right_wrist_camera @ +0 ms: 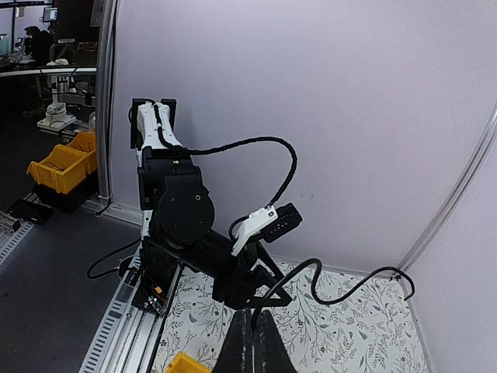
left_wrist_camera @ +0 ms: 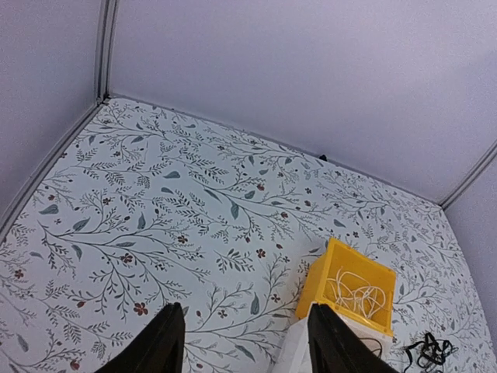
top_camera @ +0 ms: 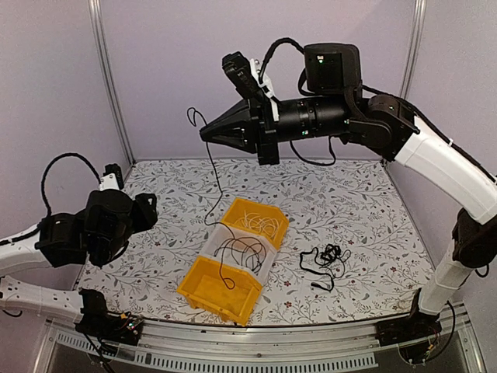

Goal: Untangle the cables

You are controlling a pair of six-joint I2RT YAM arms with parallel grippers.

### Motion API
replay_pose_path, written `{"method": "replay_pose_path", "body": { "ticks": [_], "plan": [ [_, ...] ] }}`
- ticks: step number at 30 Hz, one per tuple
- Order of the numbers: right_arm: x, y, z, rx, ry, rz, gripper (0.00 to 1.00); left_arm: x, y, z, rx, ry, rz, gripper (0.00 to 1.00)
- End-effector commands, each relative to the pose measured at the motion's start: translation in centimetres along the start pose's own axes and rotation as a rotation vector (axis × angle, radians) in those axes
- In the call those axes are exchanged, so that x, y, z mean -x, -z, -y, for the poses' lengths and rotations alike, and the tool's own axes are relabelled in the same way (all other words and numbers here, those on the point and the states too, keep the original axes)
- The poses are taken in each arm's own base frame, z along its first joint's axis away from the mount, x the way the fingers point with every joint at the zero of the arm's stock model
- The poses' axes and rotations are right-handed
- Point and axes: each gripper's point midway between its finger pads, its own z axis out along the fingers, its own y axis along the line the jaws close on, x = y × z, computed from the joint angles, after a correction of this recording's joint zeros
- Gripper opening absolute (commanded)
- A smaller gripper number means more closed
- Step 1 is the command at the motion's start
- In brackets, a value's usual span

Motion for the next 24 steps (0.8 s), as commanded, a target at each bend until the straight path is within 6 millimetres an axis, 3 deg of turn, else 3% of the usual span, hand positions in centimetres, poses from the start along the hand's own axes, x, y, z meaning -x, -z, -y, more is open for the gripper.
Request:
{"method": "replay_pose_path", "body": {
  "ticks": [1, 6, 10, 12, 16, 24],
  "plan": [
    [0.2, -1.2, -0.9, 0.046, -0.014, 0.015, 0.0, 0.0, 0.0, -1.3, 0.026, 0.016, 0.018, 0.57],
    [-4.7, -3.1, -1.5, 0.083, -0.046, -0.078, 0.0, -0.1, 0.1, -1.8, 0.03, 0.017, 0.023, 0.57],
    [-9.7, -3.5, -3.9, 0.181, -0.078, -0.161, 0.0, -0.2, 0.2, -2.0, 0.032, 0.01, 0.027, 0.58],
    [-10.9, -3.5, -5.2, 0.237, -0.112, -0.17, 0.0, -0.3, 0.2, -2.1, 0.033, 0.01, 0.027, 0.57],
    [-10.4, -3.9, -6.4, 0.267, -0.105, -0.155, 0.0, -0.4, 0.2, -2.1, 0.026, 0.014, 0.02, 0.58],
    [-6.1, -4.3, -7.4, 0.283, -0.013, -0.08, 0.0, -0.4, 0.2, -2.1, 0.022, 0.015, 0.018, 0.58]
  ]
}}
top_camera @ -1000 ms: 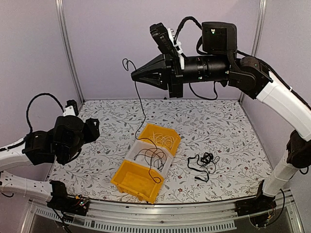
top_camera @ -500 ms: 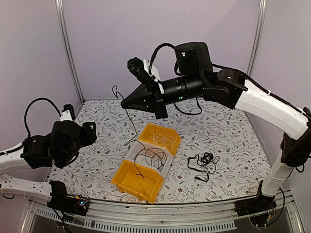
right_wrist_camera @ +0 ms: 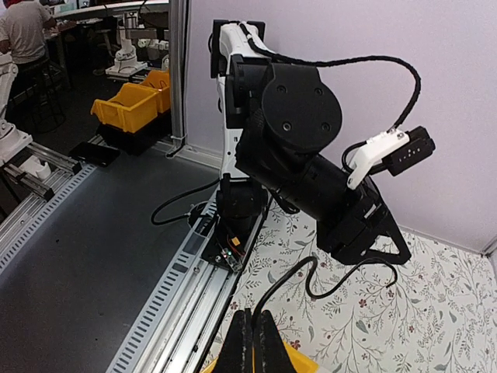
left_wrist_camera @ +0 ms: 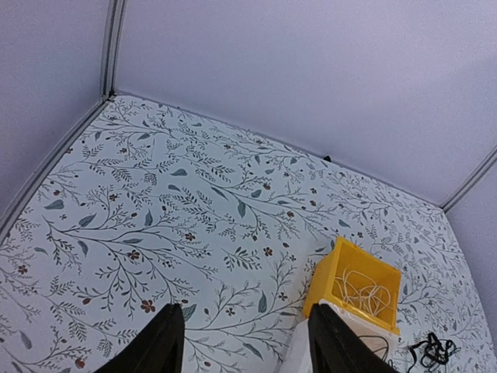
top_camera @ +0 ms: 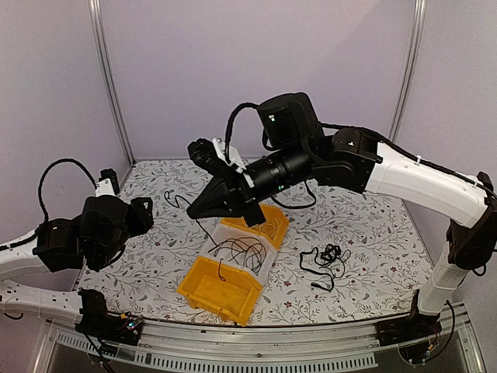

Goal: Untangle the cables

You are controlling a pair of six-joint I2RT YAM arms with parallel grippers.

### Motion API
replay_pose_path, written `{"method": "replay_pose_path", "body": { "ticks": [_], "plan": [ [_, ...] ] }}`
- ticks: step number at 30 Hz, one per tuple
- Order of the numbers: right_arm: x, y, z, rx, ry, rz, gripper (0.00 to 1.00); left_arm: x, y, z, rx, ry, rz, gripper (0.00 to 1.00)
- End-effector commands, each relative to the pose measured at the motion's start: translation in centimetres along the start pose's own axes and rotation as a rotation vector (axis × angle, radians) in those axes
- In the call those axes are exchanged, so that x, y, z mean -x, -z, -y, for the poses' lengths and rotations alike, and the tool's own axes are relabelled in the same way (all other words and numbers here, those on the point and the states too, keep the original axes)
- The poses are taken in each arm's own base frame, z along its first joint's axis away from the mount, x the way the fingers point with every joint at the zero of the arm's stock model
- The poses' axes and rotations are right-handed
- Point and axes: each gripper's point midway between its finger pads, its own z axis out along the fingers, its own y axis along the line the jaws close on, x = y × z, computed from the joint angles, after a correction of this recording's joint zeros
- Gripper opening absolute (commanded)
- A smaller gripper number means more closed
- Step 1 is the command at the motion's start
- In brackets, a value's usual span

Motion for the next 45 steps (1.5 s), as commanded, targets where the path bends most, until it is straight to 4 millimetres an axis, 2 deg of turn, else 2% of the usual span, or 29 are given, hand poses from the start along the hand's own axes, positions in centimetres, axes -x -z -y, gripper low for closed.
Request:
{"method": "replay_pose_path", "body": {
  "ticks": [1, 7, 16, 20, 23, 25, 29, 36, 42, 45],
  "plan": [
    [4.1, 0.8, -0.7, 0.005, 0.079, 0.077, 0.0, 0.2, 0.0, -0.6, 0.017, 0.002, 0.011, 0.58],
    [7.3, 1.7, -1.7, -0.004, 0.129, 0.125, 0.0, 0.3, 0.0, -0.3, 0.006, 0.002, 0.012, 0.57],
    [7.5, 0.2, -3.3, 0.036, 0.129, 0.128, 0.0, 0.5, 0.3, -0.1, -0.021, 0.019, 0.003, 0.56],
    [9.5, 0.3, -4.0, 0.044, 0.163, 0.164, 0.0, 0.6, 0.4, -0.1, -0.027, 0.029, 0.009, 0.56],
    [11.2, 0.8, -3.8, 0.025, 0.175, 0.192, 0.0, 0.6, 0.3, -0.1, -0.032, 0.026, 0.019, 0.56],
    [10.3, 0.3, -3.4, 0.013, 0.169, 0.162, 0.0, 0.7, 0.3, 0.0, -0.034, 0.027, 0.028, 0.57],
    [7.1, -1.0, -3.0, 0.006, 0.15, 0.087, 0.0, 0.9, 0.2, 0.2, -0.043, 0.029, 0.036, 0.57],
    [3.1, -2.3, -1.7, -0.016, 0.073, 0.014, 0.0, 0.3, 0.2, 0.0, -0.051, 0.033, 0.019, 0.57],
    [-2.3, -4.2, -1.7, 0.027, -0.004, -0.073, 0.0, -0.2, 0.2, -0.5, -0.047, 0.045, 0.008, 0.57],
    [-4.8, -4.7, -0.7, 0.024, -0.061, -0.105, 0.0, -0.5, 0.2, -0.6, -0.044, 0.046, 0.002, 0.57]
  ]
}}
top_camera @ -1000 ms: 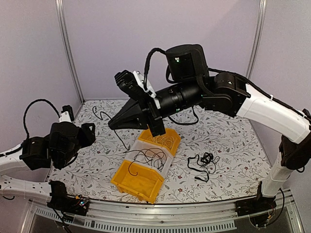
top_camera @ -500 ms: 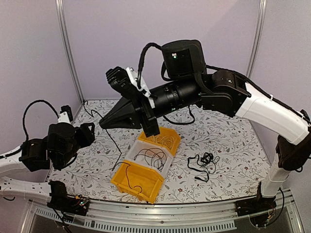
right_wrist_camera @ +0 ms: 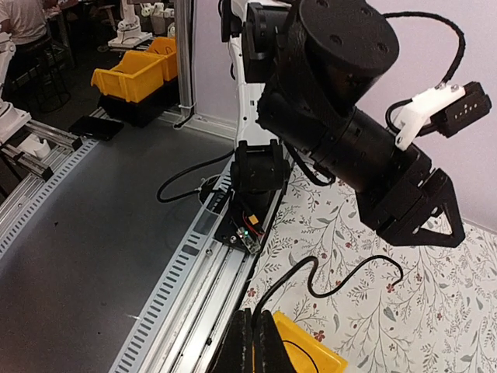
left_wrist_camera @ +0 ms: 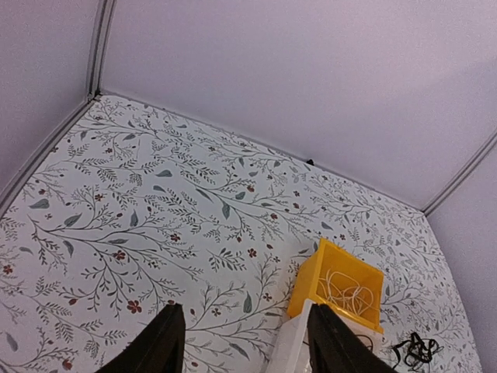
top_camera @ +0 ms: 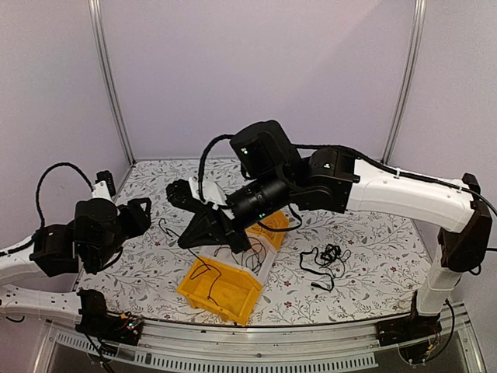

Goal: Untangle the cables

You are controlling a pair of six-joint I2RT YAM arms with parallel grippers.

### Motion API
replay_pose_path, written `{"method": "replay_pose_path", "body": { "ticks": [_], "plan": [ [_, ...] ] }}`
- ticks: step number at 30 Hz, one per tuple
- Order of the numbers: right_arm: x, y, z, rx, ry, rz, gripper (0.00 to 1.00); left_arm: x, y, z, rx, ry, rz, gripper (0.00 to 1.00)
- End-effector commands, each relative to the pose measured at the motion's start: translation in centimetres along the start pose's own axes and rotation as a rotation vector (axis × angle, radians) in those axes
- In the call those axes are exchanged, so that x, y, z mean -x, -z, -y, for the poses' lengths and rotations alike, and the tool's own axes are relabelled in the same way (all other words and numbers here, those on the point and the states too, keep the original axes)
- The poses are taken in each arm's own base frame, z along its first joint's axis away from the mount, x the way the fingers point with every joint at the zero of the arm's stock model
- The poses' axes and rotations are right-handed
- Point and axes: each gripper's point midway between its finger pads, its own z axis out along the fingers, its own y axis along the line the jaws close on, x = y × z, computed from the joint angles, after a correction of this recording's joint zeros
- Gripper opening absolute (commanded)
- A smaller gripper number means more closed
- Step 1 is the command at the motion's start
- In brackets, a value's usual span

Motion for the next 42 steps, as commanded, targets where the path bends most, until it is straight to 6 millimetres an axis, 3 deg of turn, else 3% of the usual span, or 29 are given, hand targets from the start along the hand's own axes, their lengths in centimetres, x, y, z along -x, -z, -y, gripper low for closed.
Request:
{"method": "replay_pose_path", "body": {
  "ticks": [1, 7, 12, 26, 31, 35, 42],
  "plan": [
    [-3.7, -1.2, 1.6, -0.001, -0.087, -0.042, 0.0, -0.6, -0.2, -0.8, 0.017, 0.005, -0.009, 0.57],
    [-10.2, -2.3, 2.5, 0.016, -0.185, -0.142, 0.0, -1.1, -0.3, -0.9, 0.021, 0.002, -0.017, 0.57],
    [-15.8, -3.6, 1.6, 0.045, -0.242, -0.245, 0.0, -1.2, -0.3, -1.0, 0.023, 0.0, -0.02, 0.57],
    [-27.9, -7.8, 1.8, 0.036, -0.397, -0.584, 0.0, -0.9, -0.6, 0.0, 0.025, -0.011, -0.027, 0.57],
    [-29.3, -8.3, 0.4, 0.069, -0.402, -0.642, 0.0, -0.7, -0.7, 0.2, 0.028, -0.024, -0.025, 0.57],
    [-28.2, -7.8, -0.8, 0.106, -0.373, -0.639, 0.0, -0.5, -0.7, 0.5, 0.025, -0.032, -0.02, 0.57],
    [-20.9, -4.6, -0.8, 0.014, -0.174, -0.515, 0.0, -0.4, -0.8, 0.8, 0.024, -0.039, -0.02, 0.57]
  ]
}}
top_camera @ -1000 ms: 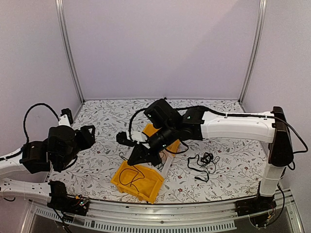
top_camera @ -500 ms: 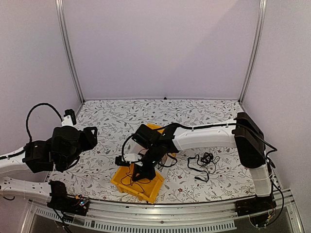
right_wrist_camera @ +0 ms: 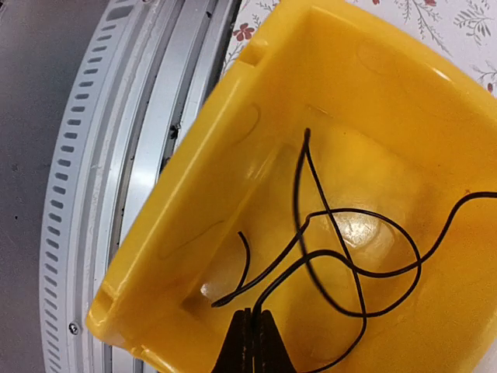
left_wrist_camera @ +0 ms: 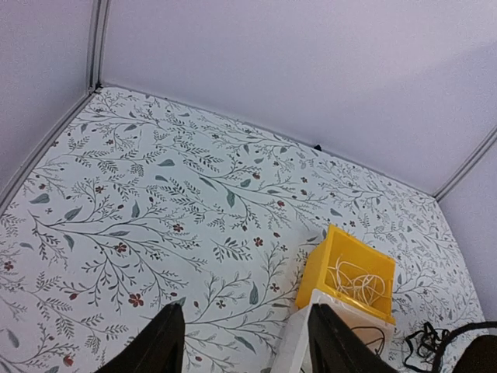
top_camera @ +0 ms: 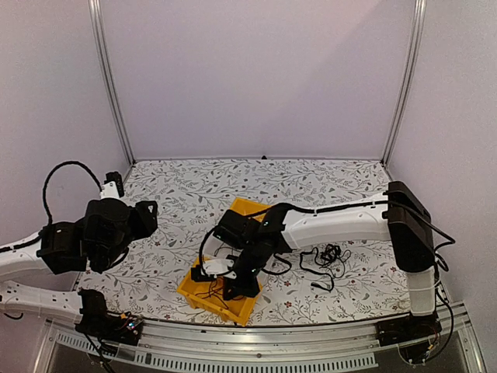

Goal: Untangle the cables

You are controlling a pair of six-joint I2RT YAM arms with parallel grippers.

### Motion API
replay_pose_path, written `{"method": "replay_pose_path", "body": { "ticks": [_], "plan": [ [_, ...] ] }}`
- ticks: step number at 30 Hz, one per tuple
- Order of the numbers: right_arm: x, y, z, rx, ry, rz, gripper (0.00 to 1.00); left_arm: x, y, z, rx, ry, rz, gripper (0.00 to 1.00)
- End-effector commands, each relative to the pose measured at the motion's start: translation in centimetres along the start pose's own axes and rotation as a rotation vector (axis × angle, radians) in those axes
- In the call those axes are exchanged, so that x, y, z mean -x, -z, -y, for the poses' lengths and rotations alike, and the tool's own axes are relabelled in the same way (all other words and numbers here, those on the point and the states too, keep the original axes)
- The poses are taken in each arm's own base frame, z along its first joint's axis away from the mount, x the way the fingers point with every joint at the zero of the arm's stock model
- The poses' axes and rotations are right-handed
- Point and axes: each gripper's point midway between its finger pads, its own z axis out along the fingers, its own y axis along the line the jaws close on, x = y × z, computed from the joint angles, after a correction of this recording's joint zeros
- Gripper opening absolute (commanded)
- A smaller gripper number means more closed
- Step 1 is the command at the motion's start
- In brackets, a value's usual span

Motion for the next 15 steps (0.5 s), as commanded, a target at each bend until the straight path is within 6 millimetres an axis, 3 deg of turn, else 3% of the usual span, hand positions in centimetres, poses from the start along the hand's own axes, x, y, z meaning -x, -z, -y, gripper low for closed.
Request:
{"method": "replay_pose_path", "body": {
  "ticks": [1, 15],
  "plan": [
    [4.0, 6.1, -1.7, -0.09, 0.14, 0.119, 0.0, 1.0, 0.1, 0.4, -0.002, 0.007, 0.017, 0.57],
    [5.2, 9.1, -3.7, -0.071, 0.215, 0.168, 0.0, 0.2, -0.1, 0.7, -0.021, 0.016, -0.016, 0.57]
  ]
}}
